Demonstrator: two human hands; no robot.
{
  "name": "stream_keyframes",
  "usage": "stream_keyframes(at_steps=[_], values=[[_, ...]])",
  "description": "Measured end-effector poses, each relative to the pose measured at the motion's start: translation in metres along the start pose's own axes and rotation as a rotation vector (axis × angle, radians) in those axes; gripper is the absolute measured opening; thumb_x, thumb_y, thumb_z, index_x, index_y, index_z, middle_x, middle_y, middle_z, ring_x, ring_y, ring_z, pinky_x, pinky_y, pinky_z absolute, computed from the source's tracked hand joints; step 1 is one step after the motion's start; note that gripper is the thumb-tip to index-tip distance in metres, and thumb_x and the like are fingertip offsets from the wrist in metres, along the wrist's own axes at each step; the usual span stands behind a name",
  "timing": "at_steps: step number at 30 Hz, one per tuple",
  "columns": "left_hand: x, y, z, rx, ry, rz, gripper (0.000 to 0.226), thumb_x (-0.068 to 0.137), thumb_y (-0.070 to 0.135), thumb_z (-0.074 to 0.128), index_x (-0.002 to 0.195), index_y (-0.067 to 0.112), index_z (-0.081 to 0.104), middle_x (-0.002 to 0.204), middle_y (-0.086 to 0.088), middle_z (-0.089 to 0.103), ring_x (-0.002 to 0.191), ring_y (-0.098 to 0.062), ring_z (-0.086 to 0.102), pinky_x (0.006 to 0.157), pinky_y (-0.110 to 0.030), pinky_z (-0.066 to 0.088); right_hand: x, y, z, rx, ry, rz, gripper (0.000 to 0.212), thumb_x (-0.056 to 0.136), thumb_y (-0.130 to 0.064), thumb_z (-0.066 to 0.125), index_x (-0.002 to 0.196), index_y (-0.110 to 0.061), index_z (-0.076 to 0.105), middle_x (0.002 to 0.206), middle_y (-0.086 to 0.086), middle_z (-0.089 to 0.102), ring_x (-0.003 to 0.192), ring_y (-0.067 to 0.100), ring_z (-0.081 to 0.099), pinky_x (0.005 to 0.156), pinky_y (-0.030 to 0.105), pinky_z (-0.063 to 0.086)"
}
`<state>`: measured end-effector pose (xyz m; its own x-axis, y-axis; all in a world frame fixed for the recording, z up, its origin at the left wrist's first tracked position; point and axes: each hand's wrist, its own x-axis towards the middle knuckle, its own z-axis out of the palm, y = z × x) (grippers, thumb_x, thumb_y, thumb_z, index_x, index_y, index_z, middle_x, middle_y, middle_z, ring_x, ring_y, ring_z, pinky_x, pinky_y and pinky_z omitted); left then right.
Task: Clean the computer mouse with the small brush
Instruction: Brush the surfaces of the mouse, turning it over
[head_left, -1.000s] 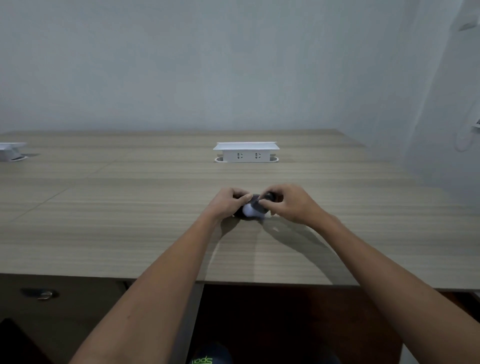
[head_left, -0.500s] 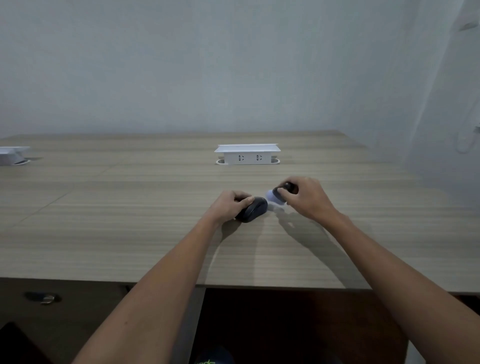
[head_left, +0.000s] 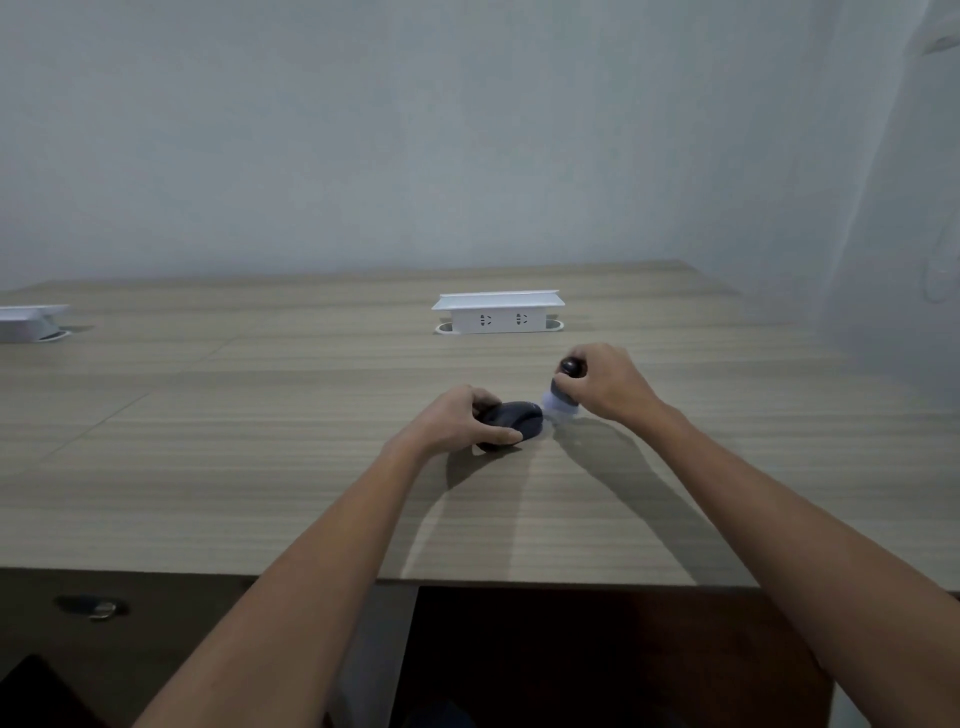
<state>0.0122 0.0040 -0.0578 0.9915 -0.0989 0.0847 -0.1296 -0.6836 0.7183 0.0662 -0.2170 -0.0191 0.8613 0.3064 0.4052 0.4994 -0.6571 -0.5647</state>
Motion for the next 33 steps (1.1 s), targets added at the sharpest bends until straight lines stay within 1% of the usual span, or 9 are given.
stream_keyframes(at_steps=[5, 9, 12, 14, 18, 20, 24, 28, 33], values=[[0.001, 0.001, -0.004, -0.036, -0.061, -0.005, 0.042, 0.07, 0.038, 0.087, 0.106, 0.02, 0.076, 0.096, 0.001, 0.079, 0.084, -0.009, 0.071, 0.078, -0.023, 0.053, -0.001, -0.01, -0.005, 0.197, -0.144, 0.015, 0.021, 0.083, -0.02, 0.07, 0.08, 0.0, 0.073, 0.06, 0.004, 0.067, 0.046, 0.003, 0.054, 0.047, 0.018, 0.042], [0.002, -0.003, -0.01, -0.029, -0.081, -0.016, 0.053, 0.072, 0.035, 0.087, 0.12, 0.019, 0.071, 0.104, 0.009, 0.077, 0.098, -0.009, 0.071, 0.089, -0.022, 0.052, 0.004, -0.006, -0.009, -0.003, -0.099, 0.059, 0.015, 0.073, -0.011, 0.065, 0.066, 0.002, 0.069, 0.056, 0.01, 0.06, 0.052, 0.016, 0.051, 0.046, 0.022, 0.038], [0.001, -0.002, -0.013, -0.029, -0.103, -0.022, 0.056, 0.074, 0.03, 0.087, 0.125, 0.017, 0.068, 0.114, 0.004, 0.076, 0.108, -0.012, 0.07, 0.102, -0.029, 0.051, 0.004, -0.017, -0.011, 0.104, -0.09, 0.021, 0.013, 0.074, -0.012, 0.067, 0.065, -0.004, 0.07, 0.057, 0.005, 0.063, 0.049, 0.011, 0.051, 0.046, 0.018, 0.039], [0.001, 0.0, -0.014, -0.017, -0.128, -0.022, 0.055, 0.075, 0.028, 0.086, 0.126, 0.017, 0.068, 0.115, 0.004, 0.075, 0.109, -0.012, 0.07, 0.102, -0.028, 0.051, 0.003, -0.023, -0.009, 0.169, -0.164, 0.05, 0.016, 0.079, -0.015, 0.067, 0.068, -0.003, 0.069, 0.06, 0.006, 0.066, 0.045, 0.007, 0.052, 0.047, 0.021, 0.041], [0.005, -0.005, -0.013, 0.015, -0.118, -0.038, 0.071, 0.067, 0.041, 0.087, 0.13, 0.019, 0.065, 0.117, 0.007, 0.074, 0.11, -0.009, 0.069, 0.108, -0.036, 0.048, 0.01, -0.012, -0.008, -0.034, -0.136, 0.161, 0.021, 0.073, -0.007, 0.063, 0.054, -0.002, 0.054, 0.051, 0.009, 0.053, 0.05, 0.02, 0.048, 0.045, 0.022, 0.035], [0.004, -0.005, -0.014, 0.029, -0.119, -0.037, 0.069, 0.069, 0.039, 0.087, 0.131, 0.018, 0.064, 0.118, 0.007, 0.073, 0.111, -0.007, 0.068, 0.109, -0.035, 0.047, 0.012, -0.011, -0.008, 0.008, -0.108, 0.158, 0.017, 0.069, -0.007, 0.062, 0.055, 0.002, 0.059, 0.055, 0.016, 0.062, 0.052, 0.019, 0.053, 0.046, 0.024, 0.04], [0.004, -0.002, -0.015, 0.024, -0.148, -0.02, 0.061, 0.074, 0.032, 0.085, 0.13, 0.018, 0.065, 0.118, 0.007, 0.073, 0.111, -0.008, 0.068, 0.107, -0.033, 0.048, 0.009, -0.017, -0.006, 0.216, -0.163, 0.154, 0.017, 0.079, -0.01, 0.067, 0.064, -0.004, 0.068, 0.056, 0.005, 0.061, 0.045, 0.012, 0.05, 0.042, 0.023, 0.039], [0.007, -0.005, -0.014, 0.049, -0.156, -0.028, 0.064, 0.075, 0.035, 0.085, 0.132, 0.017, 0.063, 0.121, 0.005, 0.072, 0.113, -0.011, 0.066, 0.109, -0.036, 0.047, 0.01, -0.012, -0.008, 0.05, -0.14, 0.179, 0.018, 0.073, -0.007, 0.064, 0.069, 0.011, 0.068, 0.058, 0.014, 0.062, 0.051, 0.016, 0.051, 0.046, 0.023, 0.04], [0.008, 0.0, -0.015, 0.116, -0.175, -0.024, 0.064, 0.076, 0.039, 0.082, 0.134, 0.021, 0.061, 0.126, 0.002, 0.068, 0.112, -0.016, 0.065, 0.107, -0.038, 0.048, 0.008, -0.019, -0.009, 0.218, -0.143, 0.148, 0.017, 0.077, -0.011, 0.066, 0.064, 0.0, 0.067, 0.053, 0.003, 0.059, 0.041, 0.01, 0.046, 0.042, 0.021, 0.038]])
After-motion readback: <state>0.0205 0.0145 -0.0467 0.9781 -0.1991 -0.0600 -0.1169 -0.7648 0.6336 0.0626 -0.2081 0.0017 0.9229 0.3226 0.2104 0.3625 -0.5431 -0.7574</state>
